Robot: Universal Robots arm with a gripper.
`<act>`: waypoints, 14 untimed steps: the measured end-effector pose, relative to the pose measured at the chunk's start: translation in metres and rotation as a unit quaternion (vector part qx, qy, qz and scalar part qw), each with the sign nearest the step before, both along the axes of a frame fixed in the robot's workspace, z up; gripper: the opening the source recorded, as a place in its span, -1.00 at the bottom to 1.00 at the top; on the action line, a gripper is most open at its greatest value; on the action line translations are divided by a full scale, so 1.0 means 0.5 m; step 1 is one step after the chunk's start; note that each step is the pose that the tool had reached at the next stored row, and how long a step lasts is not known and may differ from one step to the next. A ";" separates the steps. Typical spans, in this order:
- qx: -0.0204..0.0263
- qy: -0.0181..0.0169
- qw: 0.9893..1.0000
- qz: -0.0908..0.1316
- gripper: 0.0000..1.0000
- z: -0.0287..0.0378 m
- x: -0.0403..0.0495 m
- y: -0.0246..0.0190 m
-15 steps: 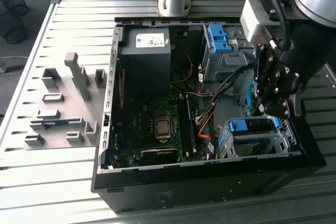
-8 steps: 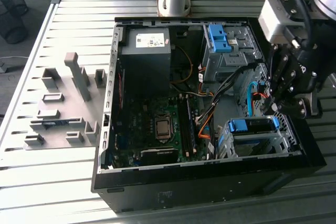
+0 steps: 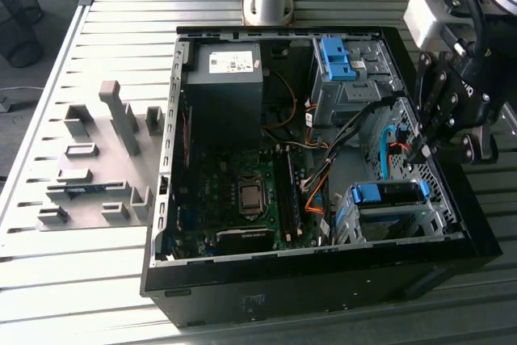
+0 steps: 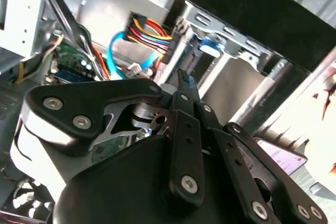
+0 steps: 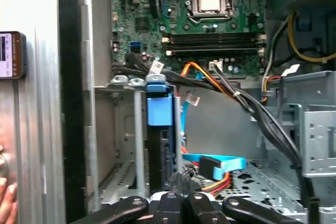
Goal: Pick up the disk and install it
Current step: 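Insert the first disk wire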
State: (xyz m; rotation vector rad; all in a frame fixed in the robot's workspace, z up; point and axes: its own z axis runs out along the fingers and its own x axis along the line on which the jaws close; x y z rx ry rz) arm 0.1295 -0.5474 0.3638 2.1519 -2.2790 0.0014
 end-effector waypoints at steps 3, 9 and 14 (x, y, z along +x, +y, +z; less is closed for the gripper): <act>0.000 0.001 1.000 0.000 -0.79 0.000 0.005 0.0036; 0.000 0.003 1.000 0.000 -0.66 0.000 0.010 0.0063; 0.000 0.004 1.000 0.000 -0.52 -0.003 0.018 0.0224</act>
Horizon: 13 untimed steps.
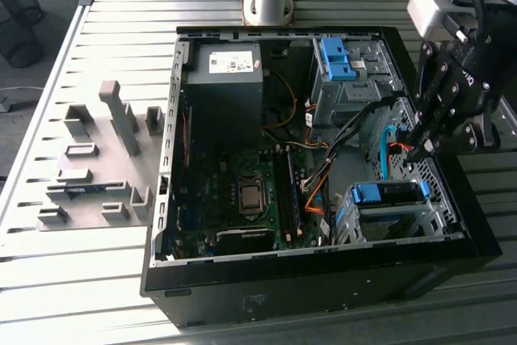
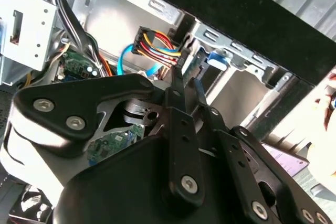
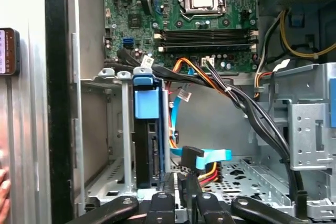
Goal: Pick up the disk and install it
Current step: 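Insert the first disk wire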
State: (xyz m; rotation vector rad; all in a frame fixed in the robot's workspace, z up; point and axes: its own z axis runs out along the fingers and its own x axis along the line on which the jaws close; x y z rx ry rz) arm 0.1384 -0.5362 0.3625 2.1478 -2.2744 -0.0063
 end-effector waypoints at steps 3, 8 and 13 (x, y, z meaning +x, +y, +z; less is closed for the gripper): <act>-0.001 0.002 1.000 0.000 -0.38 -0.005 0.004 0.0057; -0.008 0.002 1.000 0.000 -0.38 -0.017 0.006 0.0070; -0.008 0.002 1.000 0.000 -0.38 -0.029 0.006 0.0070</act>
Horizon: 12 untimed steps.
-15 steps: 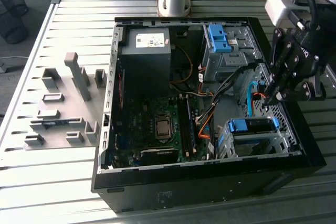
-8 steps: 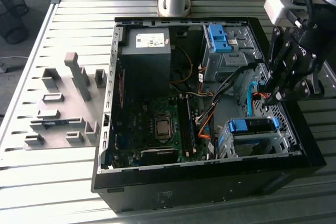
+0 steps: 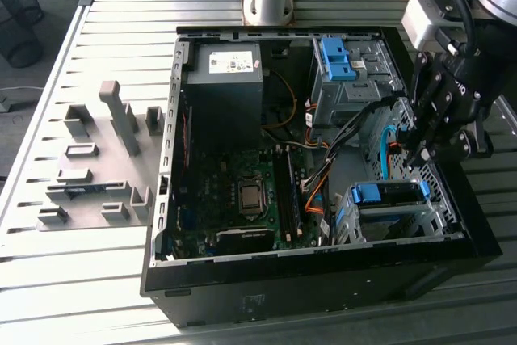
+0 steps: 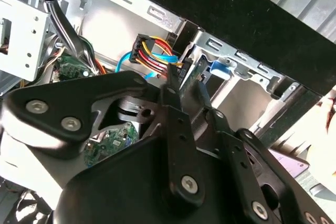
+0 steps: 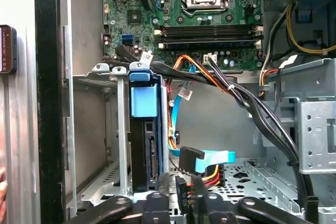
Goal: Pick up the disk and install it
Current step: 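Insert the first disk wire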
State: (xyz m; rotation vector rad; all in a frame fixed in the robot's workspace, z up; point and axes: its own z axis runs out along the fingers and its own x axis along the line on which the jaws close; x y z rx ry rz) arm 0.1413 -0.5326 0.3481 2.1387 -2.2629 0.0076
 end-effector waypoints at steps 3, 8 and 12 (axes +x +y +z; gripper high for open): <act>0.000 0.000 1.000 0.000 -0.54 -0.006 0.000 0.0000; 0.001 0.000 1.000 0.002 -0.67 -0.007 -0.010 -0.0031; 0.001 -0.006 1.000 0.005 -0.67 -0.007 -0.016 -0.0076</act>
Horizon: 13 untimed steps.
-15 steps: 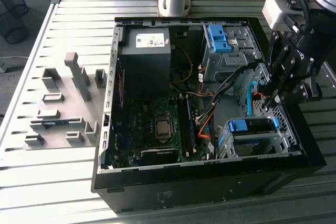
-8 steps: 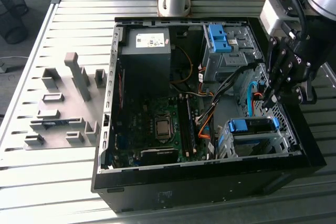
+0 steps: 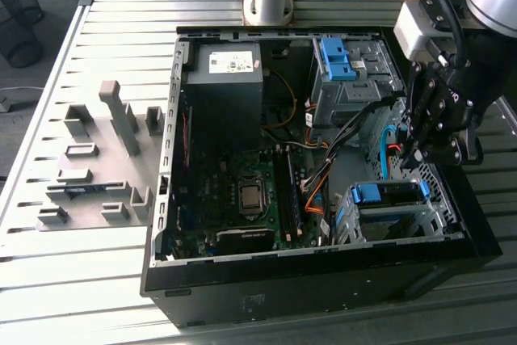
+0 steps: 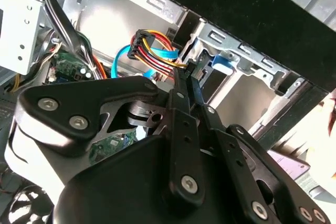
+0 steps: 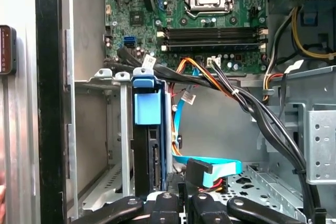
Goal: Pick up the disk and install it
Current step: 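Insert the first disk wire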
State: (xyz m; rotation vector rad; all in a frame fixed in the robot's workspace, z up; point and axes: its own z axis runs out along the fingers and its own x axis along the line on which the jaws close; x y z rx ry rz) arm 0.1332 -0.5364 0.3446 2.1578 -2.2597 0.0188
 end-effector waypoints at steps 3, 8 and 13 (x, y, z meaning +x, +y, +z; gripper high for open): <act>0.000 -0.013 1.000 0.001 -0.67 0.000 -0.004 -0.0006; 0.001 -0.018 1.000 0.002 -0.67 -0.003 -0.019 -0.0064; 0.001 -0.018 1.000 0.004 -0.67 -0.006 -0.025 -0.0283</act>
